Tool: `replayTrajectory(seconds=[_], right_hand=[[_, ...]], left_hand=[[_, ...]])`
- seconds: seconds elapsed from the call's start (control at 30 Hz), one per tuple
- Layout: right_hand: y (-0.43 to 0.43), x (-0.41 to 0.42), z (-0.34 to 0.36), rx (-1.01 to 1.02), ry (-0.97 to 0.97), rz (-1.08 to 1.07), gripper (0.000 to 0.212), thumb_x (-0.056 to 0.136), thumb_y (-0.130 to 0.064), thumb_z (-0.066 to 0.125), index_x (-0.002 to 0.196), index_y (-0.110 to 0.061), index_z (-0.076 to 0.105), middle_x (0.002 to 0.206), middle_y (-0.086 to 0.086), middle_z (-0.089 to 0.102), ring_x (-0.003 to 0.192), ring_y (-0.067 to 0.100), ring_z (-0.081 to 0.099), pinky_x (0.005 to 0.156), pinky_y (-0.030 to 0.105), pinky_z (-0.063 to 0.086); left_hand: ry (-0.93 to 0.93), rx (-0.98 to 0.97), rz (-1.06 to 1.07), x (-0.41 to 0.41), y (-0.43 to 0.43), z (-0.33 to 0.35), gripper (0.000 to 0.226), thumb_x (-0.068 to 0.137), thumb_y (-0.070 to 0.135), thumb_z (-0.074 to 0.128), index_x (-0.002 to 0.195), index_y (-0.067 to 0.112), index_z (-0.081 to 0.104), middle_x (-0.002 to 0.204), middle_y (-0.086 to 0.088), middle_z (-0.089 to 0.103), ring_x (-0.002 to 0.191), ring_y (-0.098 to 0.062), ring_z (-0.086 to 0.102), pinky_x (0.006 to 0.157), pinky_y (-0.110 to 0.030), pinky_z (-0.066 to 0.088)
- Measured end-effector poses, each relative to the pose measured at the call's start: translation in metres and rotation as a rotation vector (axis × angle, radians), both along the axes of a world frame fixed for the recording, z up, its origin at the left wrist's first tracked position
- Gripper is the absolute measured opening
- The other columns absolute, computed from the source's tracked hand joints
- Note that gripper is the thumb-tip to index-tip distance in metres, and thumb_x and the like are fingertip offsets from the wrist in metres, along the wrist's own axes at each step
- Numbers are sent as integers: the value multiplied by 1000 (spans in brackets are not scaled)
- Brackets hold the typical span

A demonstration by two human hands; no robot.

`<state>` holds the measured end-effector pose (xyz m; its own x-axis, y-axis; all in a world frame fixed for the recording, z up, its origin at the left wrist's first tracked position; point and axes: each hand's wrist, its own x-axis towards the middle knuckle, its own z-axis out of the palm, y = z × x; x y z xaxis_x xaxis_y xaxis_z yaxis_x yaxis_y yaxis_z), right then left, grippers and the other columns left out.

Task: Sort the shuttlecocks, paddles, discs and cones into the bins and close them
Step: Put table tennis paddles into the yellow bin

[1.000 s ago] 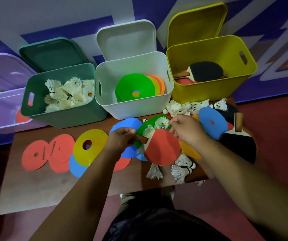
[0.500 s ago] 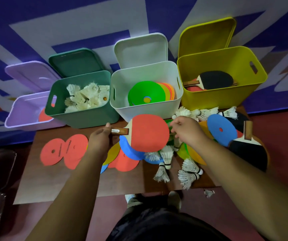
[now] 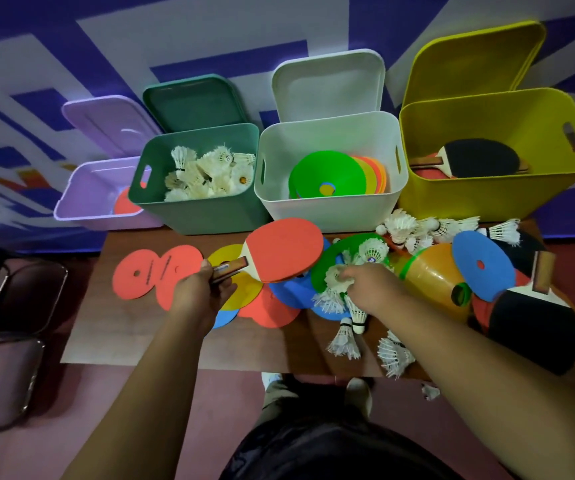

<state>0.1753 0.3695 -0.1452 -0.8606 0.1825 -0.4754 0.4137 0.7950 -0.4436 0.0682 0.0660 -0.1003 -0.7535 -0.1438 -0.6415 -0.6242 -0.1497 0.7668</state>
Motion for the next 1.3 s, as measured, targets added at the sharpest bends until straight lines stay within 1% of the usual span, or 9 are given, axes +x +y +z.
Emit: replayTrajectory(seconds=[0.17, 0.37, 0.53, 0.67, 0.77, 0.9, 1.0, 1.13, 1.3], right_hand=[[-10, -7, -2, 204, -66, 148, 57, 97, -13, 50, 152, -28, 53, 135, 11, 60, 117, 34, 64, 91, 43, 59], [-18, -23, 15, 149, 53, 48, 29, 99, -20, 53, 121, -15, 71, 121, 11, 69, 100, 34, 68, 84, 44, 61], [-29, -50, 55, -48, 305, -41, 26, 99, -23, 52, 76, -14, 59, 69, 4, 60, 68, 28, 58, 56, 35, 42], [-51, -87, 104, -141, 524, -104, 22, 99, -26, 56, 86, -16, 70, 76, 4, 69, 72, 26, 63, 66, 39, 51], [-72, -126, 143, -338, 570, -145, 22, 101, -32, 55, 107, -34, 76, 89, -3, 75, 75, 21, 72, 73, 36, 57], [-90, -167, 173, -527, 473, -123, 52, 104, -24, 50, 148, -51, 52, 102, -6, 75, 71, 13, 76, 69, 30, 58], [-90, -177, 175, -445, 468, -158, 44, 101, -16, 47, 135, -36, 68, 110, -6, 76, 82, 17, 76, 62, 20, 47], [-75, -172, 161, -318, 364, -134, 26, 101, -21, 53, 105, -30, 77, 109, -6, 78, 92, 17, 72, 83, 34, 57], [-40, -152, 158, -176, 323, -211, 28, 103, -36, 58, 106, -18, 79, 109, 0, 77, 105, 20, 68, 97, 38, 53]], left_hand=[[-12, 15, 58, 9, -12, 4, 31, 112, 27, 50, 98, 3, 64, 89, -12, 67, 73, -20, 62, 82, -38, 60], [12, 11, 112, 8, -35, 8, 31, 111, 30, 51, 103, 3, 64, 83, -11, 65, 71, -18, 63, 77, -37, 60], [15, 18, 141, 3, -55, 8, 32, 109, 34, 54, 109, 4, 67, 80, -10, 65, 66, -17, 65, 63, -31, 62], [33, 10, 174, -1, -64, 11, 28, 107, 31, 60, 97, 6, 67, 79, -10, 65, 68, -20, 62, 71, -34, 61], [27, 6, 164, -7, -73, 16, 29, 105, 30, 64, 98, 2, 70, 80, -13, 64, 66, -21, 61, 75, -38, 59], [44, 0, 94, -20, -77, 24, 30, 103, 31, 67, 97, 2, 74, 86, -16, 70, 76, -26, 66, 79, -40, 62], [78, 23, 5, -38, -71, 34, 30, 103, 30, 67, 97, 1, 73, 87, -19, 65, 71, -25, 62, 74, -36, 60], [149, 46, -93, -67, -50, 56, 27, 102, 26, 67, 97, -1, 68, 80, -16, 60, 59, -21, 56, 61, -29, 56], [186, 101, -155, -108, -9, 78, 27, 102, 27, 67, 96, 1, 72, 74, -13, 71, 57, -19, 70, 56, -25, 59]])
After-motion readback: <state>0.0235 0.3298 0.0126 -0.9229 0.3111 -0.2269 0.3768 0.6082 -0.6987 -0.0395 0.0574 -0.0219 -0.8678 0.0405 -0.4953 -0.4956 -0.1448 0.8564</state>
